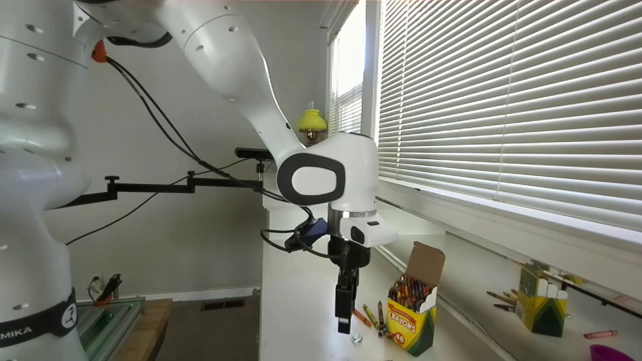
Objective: Put two shiny objects in the pink bowl then put the pink crayon in the box on the counter.
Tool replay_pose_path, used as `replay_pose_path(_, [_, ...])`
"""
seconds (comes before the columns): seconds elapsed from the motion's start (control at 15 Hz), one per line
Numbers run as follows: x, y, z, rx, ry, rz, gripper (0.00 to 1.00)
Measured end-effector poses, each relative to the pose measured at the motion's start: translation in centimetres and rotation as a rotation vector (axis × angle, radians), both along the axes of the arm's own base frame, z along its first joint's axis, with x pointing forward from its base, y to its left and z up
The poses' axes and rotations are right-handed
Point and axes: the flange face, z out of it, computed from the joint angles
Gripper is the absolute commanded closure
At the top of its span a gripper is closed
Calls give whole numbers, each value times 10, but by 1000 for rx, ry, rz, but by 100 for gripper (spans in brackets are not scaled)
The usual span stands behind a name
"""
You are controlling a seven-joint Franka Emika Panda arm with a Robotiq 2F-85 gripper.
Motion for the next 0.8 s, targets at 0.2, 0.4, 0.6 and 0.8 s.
replay_pose_path(0.2, [5, -2, -8, -5, -12, -2, 53])
replay_pose_path(0.4, [9, -2, -15, -7, -18, 0, 47])
replay_pose_path(0.6, [14, -1, -19, -9, -19, 3, 47])
replay_pose_path(0.8, [18, -1, -22, -11, -23, 5, 50])
